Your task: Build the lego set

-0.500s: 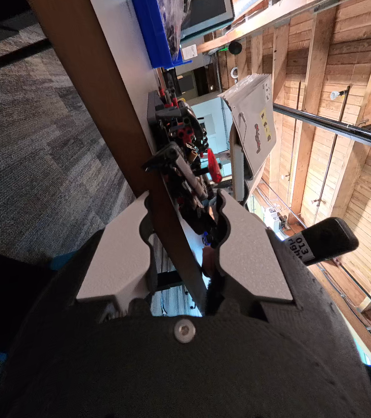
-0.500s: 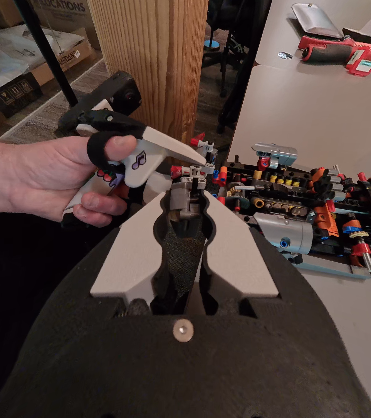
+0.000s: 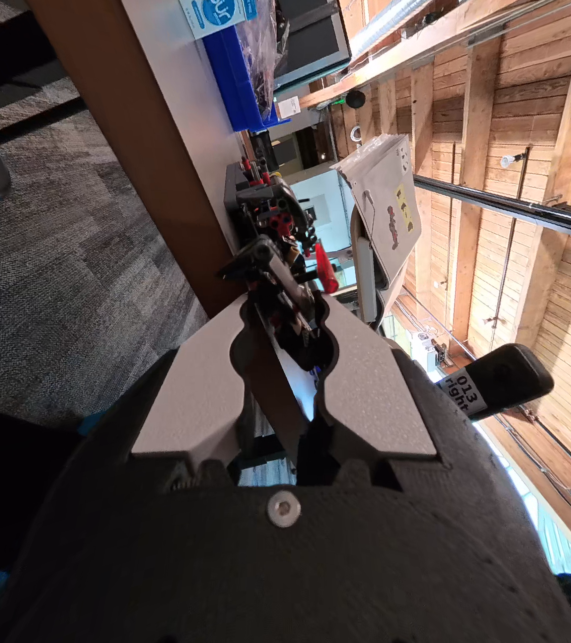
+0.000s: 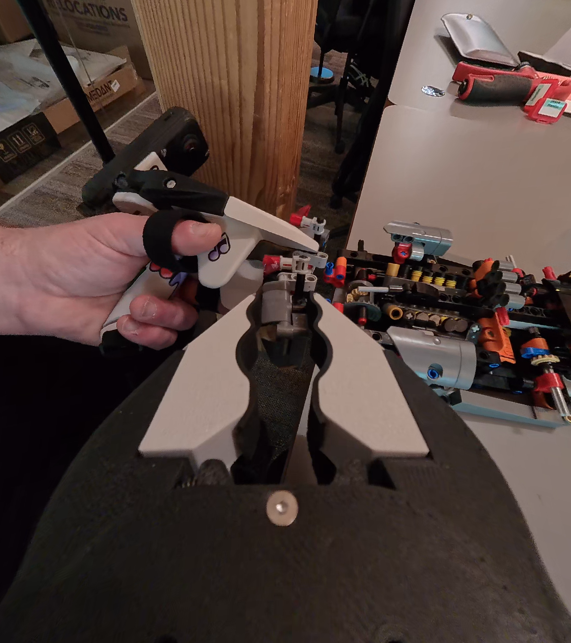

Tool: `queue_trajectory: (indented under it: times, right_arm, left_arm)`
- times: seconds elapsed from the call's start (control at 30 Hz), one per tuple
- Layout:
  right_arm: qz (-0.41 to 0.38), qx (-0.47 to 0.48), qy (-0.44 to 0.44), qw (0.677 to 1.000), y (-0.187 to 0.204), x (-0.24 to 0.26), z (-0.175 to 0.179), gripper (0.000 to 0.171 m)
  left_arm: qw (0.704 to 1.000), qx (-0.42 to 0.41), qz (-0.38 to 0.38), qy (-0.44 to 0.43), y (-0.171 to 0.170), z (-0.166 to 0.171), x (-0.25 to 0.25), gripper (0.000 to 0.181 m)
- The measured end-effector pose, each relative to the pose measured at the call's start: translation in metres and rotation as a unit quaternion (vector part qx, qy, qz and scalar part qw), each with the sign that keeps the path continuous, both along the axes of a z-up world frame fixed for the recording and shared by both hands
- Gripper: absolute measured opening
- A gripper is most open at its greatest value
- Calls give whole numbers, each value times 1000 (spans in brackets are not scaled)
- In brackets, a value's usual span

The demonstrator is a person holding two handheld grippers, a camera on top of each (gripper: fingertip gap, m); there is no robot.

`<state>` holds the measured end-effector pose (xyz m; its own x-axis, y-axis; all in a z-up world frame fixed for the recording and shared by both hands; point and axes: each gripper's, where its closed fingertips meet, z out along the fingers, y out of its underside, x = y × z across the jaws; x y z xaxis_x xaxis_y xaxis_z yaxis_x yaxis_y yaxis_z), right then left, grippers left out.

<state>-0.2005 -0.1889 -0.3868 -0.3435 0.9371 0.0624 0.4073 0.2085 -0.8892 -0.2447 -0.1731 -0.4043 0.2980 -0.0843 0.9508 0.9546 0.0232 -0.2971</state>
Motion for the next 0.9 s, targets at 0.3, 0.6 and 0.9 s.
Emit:
queue_trajectory:
  times: [0.3, 0.6, 0.9]
  right_arm:
    - [-6, -15, 0, 1000, 4, -1, 2, 23]
    - [-1, -27, -21, 999, 3, 0, -3, 24]
    - [15, -15, -17, 1000, 3, 6, 7, 28]
  left_arm:
    - [1000, -4, -10, 19, 3, 4, 2, 27]
    - [999, -13, 4, 34, 1, 3, 1, 19]
    - [999, -29, 17, 39, 2, 2, 1, 19]
